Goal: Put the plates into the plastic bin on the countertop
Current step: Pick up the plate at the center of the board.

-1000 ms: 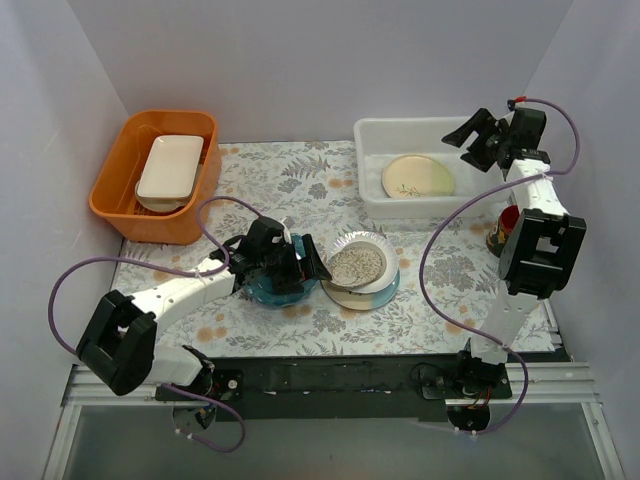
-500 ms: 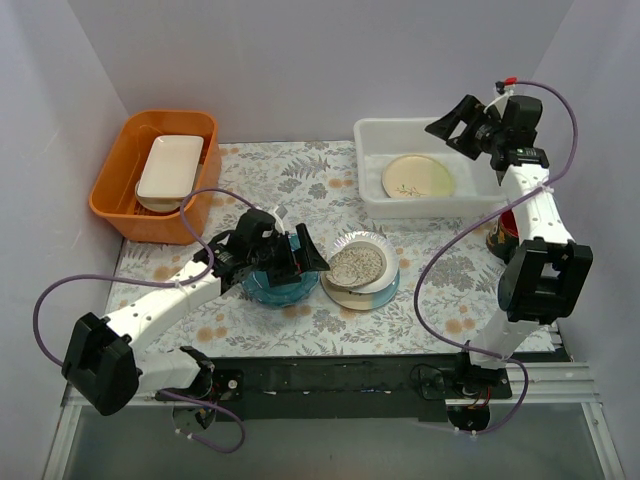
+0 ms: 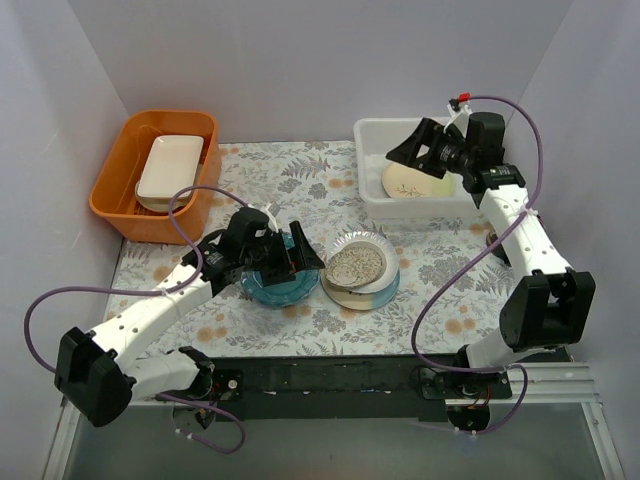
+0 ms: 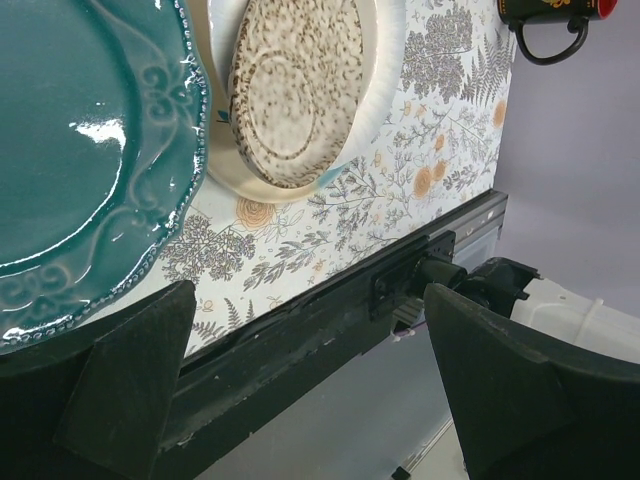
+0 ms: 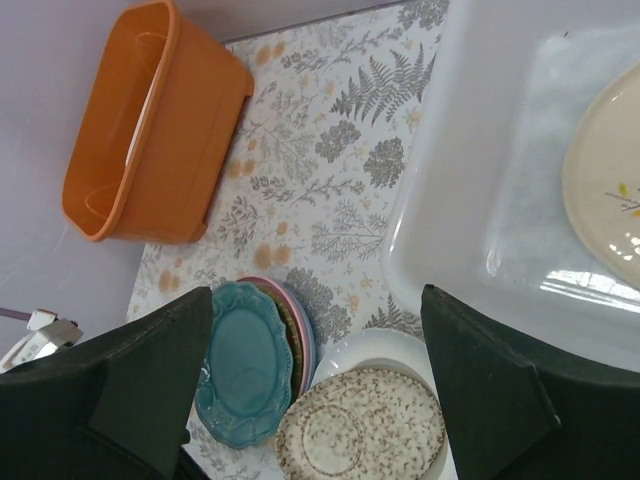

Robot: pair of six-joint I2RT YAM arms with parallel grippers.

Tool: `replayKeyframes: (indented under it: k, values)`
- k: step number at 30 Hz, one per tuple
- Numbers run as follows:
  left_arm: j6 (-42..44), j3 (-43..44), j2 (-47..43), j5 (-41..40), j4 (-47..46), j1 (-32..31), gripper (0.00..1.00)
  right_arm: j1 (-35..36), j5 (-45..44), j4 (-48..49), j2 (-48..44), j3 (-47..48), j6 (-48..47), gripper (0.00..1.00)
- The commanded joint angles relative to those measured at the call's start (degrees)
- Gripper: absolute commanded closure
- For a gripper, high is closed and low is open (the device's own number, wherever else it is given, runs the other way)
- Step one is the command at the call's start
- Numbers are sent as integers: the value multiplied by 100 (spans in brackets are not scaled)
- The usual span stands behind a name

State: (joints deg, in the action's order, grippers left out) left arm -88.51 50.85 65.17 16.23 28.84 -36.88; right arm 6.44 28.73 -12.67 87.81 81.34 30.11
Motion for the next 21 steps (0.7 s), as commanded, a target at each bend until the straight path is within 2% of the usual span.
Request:
replayKeyframes:
  k: [1, 14, 21]
  values:
    - [-61, 259, -329, -146, 289, -21, 2, 208, 89, 132, -589, -399, -76, 9]
    - [-272, 250, -768, -173, 517, -21, 2, 762, 133, -121, -2065, -1998, -145, 10]
    - [-61, 382, -602, -182, 711, -21, 2, 1061, 150, -263, -2803, -2833, 3, 10]
